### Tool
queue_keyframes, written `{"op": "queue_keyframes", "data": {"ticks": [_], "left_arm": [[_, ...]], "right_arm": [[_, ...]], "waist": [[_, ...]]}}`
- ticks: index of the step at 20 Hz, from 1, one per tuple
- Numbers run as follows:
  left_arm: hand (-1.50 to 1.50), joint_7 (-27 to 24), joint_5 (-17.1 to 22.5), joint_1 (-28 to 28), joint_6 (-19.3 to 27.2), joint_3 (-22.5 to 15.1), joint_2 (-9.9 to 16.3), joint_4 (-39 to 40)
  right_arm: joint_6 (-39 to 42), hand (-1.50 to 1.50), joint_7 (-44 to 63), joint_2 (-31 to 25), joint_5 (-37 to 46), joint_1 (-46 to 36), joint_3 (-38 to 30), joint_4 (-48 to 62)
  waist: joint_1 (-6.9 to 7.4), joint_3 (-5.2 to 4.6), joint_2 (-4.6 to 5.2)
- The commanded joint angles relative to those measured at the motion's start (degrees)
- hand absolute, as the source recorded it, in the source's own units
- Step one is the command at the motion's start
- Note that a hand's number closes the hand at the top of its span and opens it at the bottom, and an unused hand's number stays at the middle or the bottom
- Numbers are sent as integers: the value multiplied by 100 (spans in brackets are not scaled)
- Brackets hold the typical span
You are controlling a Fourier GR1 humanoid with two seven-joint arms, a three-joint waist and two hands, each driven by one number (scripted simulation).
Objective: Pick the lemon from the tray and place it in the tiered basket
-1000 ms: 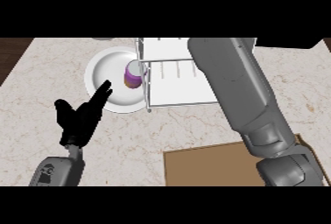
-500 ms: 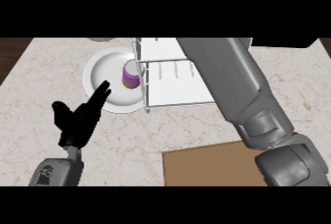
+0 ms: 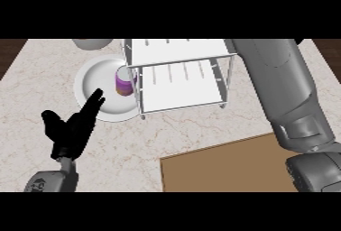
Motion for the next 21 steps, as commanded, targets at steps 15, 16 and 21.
{"op": "queue_keyframes", "data": {"ticks": [15,16,21], "left_arm": [[0,63,202,244,-179,89,-30,-279],[0,36,71,191,-28,88,-62,-286],[0,-147,116,203,-279,98,15,-136]], "right_arm": [[4219,-150,1026,-2642,-2463,3609,-1004,-4786],[4309,-150,1247,-2692,-2646,3781,-1127,-5211],[5090,-150,983,-3287,-3735,5056,-2553,-5718]], "waist": [[-356,-19,-40],[-464,-19,-73],[-206,-22,18]]}}
